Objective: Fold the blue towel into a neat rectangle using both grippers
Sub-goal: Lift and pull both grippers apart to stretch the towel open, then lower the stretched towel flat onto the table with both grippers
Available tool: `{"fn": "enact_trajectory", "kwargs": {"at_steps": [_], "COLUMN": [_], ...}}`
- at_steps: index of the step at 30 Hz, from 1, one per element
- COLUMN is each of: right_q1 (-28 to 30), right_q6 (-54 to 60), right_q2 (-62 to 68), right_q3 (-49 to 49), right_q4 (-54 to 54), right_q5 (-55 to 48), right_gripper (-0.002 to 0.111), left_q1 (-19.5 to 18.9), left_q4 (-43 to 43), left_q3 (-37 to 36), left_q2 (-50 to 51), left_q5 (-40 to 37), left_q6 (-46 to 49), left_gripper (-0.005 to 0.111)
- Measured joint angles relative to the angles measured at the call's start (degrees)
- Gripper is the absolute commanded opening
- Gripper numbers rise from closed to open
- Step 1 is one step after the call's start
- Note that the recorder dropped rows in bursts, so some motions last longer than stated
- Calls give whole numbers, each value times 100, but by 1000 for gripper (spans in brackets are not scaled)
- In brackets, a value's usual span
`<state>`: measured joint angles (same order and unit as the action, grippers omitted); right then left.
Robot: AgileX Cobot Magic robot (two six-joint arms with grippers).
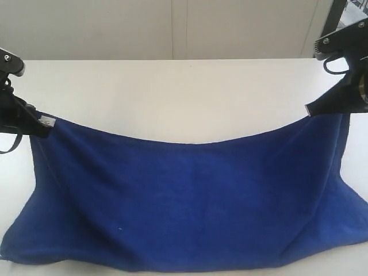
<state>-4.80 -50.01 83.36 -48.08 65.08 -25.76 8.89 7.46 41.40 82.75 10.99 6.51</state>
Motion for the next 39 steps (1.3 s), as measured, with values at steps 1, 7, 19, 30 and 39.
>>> {"fn": "enact_trajectory", "kwargs": {"at_steps": [1, 7, 19, 30, 39], "right_q1": [27, 369, 818, 818, 916], "right_q6": [-83, -244, -387, -387, -387], "right_q2": [104, 901, 2208, 3391, 3790], "right_q3": [-50, -390, -1305, -2179, -2620], "right_q4": [82, 240, 511, 750, 796], "right_q5": [26, 128, 667, 632, 516], "right_gripper": [0, 0, 0, 0, 0], "left_q1": [-16, -65, -176, -347, -347], "left_q4": [0, -37, -406, -512, -512], "left_q3": [0, 0, 1161, 1731, 1992], "left_q2": [98, 722, 2008, 2787, 3129], "left_q5": [126, 1017, 1340, 1358, 1472], "left_q6": [0, 0, 453, 306, 306], "left_gripper": [0, 0, 0, 0, 0]}}
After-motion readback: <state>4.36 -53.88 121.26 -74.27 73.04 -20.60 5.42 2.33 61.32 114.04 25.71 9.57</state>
